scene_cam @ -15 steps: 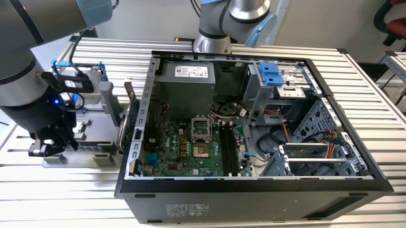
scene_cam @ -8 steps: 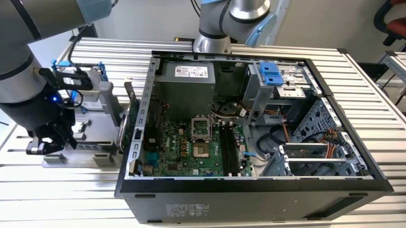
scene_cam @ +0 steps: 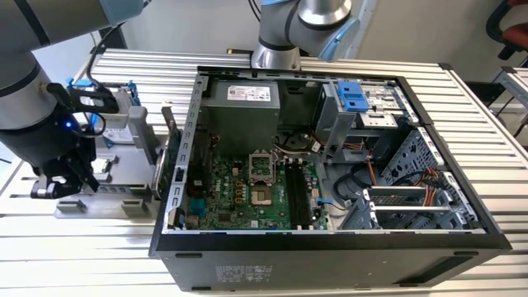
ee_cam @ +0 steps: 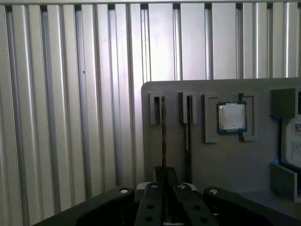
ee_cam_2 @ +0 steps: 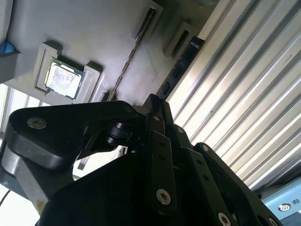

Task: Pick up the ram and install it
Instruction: 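Pick up the ram and move it above insertion slot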

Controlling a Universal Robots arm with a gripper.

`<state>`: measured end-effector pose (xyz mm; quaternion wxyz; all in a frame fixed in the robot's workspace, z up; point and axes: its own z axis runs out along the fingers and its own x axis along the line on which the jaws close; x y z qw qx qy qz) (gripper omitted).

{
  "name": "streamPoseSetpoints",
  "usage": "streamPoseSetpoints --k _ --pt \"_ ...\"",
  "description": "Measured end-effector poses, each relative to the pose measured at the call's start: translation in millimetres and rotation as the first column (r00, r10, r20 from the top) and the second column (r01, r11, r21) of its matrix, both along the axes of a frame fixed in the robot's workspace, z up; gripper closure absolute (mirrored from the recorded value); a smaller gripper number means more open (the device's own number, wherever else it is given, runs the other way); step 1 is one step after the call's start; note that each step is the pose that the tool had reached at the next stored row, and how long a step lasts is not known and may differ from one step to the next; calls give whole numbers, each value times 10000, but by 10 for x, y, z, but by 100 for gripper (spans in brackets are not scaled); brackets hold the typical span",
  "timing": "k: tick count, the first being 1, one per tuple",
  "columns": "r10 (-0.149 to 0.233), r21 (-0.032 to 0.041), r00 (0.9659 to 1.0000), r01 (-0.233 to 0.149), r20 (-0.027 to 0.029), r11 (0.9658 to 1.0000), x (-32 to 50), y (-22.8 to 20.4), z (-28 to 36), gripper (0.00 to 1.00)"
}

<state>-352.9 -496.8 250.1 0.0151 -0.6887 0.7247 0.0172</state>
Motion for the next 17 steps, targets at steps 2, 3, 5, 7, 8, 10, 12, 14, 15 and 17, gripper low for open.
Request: streamPoseSetpoints --k 2,3,5,7,8,10,12,14,15,17 --pt "-1 0 10000 1 1 10000 0 0 17 100" --pt "-1 0 10000 1 0 10000 0 0 25 100" --pt "-2 -1 10000 2 0 10000 0 0 42 100" --pt "-2 0 10000 2 0 10000 0 0 58 100" --pt "-2 0 10000 2 0 10000 0 0 67 100" --pt "-3 -1 10000 3 -1 10000 0 0 84 100" --pt "-3 -1 10000 3 0 10000 0 0 98 100" --pt "-3 0 10000 3 0 10000 0 0 112 100" --pt "-3 0 10000 3 1 10000 0 0 118 100" --pt "-4 0 10000 4 0 10000 0 0 131 100"
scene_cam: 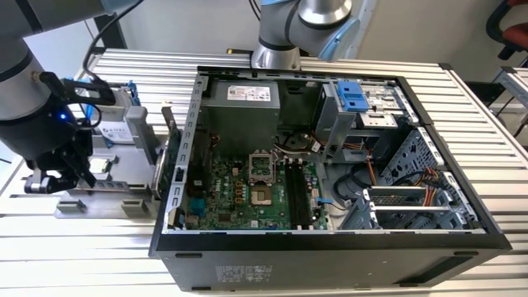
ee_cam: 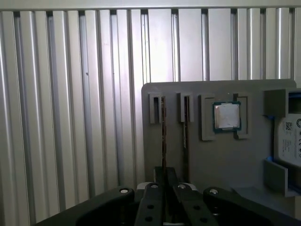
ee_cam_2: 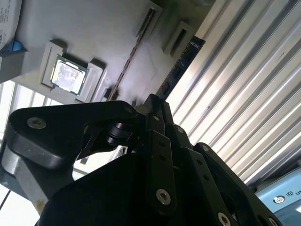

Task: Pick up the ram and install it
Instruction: 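Pick up the ram and move it above insertion slot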

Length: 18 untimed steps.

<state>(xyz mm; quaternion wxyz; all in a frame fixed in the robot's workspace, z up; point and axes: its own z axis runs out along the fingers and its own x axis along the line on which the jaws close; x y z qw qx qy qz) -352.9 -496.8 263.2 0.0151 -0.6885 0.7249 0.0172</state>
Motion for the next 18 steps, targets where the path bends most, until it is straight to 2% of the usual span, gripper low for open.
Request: streamPoseSetpoints --k 18 --pt "-1 8 10000 1 0 10000 0 0 124 100"
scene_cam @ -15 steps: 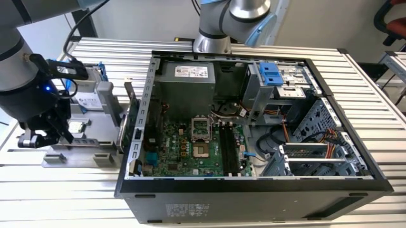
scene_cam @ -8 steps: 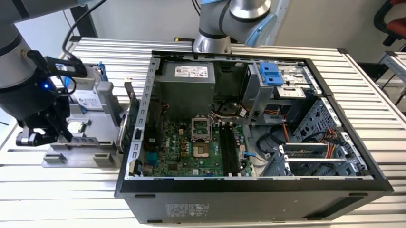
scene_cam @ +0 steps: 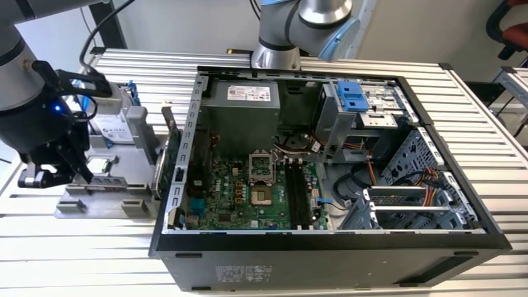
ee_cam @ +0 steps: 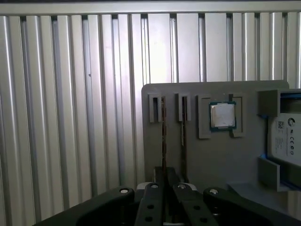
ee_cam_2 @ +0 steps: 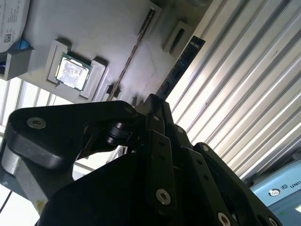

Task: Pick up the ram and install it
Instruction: 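Pick up the ram and move it above insertion slot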

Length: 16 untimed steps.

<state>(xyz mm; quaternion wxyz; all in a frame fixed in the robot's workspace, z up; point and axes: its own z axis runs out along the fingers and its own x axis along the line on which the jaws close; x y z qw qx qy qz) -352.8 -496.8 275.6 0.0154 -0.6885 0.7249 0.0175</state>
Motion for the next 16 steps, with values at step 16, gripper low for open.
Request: streamPoseSetpoints --k 16 --pt "-1 3 10000 1 -2 10000 0 0 71 100"
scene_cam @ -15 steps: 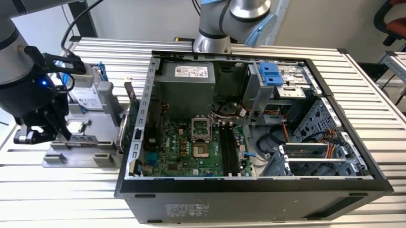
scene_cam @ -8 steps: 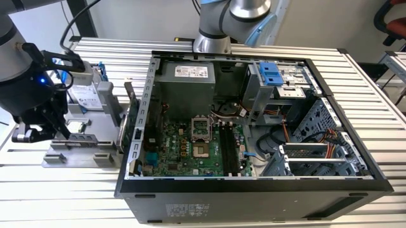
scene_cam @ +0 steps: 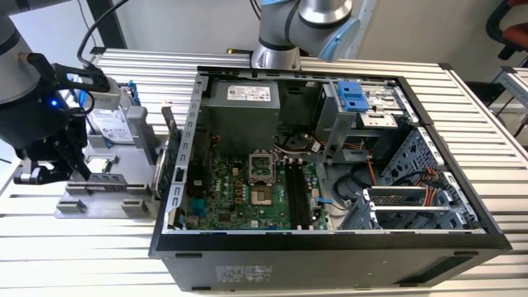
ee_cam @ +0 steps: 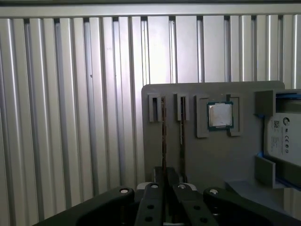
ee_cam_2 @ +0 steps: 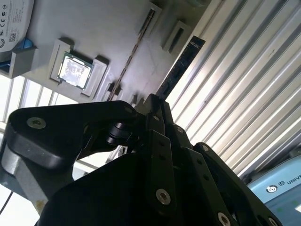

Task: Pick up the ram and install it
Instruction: 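Pick up the ram and move it above insertion slot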

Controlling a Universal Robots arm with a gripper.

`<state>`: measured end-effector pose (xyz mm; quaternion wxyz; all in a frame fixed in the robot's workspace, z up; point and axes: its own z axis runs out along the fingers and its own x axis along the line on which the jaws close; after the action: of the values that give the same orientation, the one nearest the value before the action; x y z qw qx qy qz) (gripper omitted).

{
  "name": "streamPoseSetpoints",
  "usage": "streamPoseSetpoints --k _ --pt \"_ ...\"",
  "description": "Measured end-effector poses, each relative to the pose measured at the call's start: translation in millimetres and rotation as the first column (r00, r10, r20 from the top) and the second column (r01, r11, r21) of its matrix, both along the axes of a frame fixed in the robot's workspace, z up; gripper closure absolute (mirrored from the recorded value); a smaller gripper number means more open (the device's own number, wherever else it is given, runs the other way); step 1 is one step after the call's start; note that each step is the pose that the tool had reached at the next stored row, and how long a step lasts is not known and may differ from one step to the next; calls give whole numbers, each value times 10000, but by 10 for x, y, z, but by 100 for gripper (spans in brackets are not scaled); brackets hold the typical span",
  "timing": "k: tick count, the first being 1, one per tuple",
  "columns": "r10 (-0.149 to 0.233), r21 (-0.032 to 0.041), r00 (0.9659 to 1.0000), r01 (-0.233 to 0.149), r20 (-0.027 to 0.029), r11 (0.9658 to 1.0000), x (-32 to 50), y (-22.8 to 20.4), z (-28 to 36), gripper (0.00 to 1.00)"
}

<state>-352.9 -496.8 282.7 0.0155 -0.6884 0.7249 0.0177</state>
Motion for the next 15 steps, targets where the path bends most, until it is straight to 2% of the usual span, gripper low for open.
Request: streamPoseSetpoints --k 15 --pt "-5 0 10000 5 0 10000 0 0 65 100"
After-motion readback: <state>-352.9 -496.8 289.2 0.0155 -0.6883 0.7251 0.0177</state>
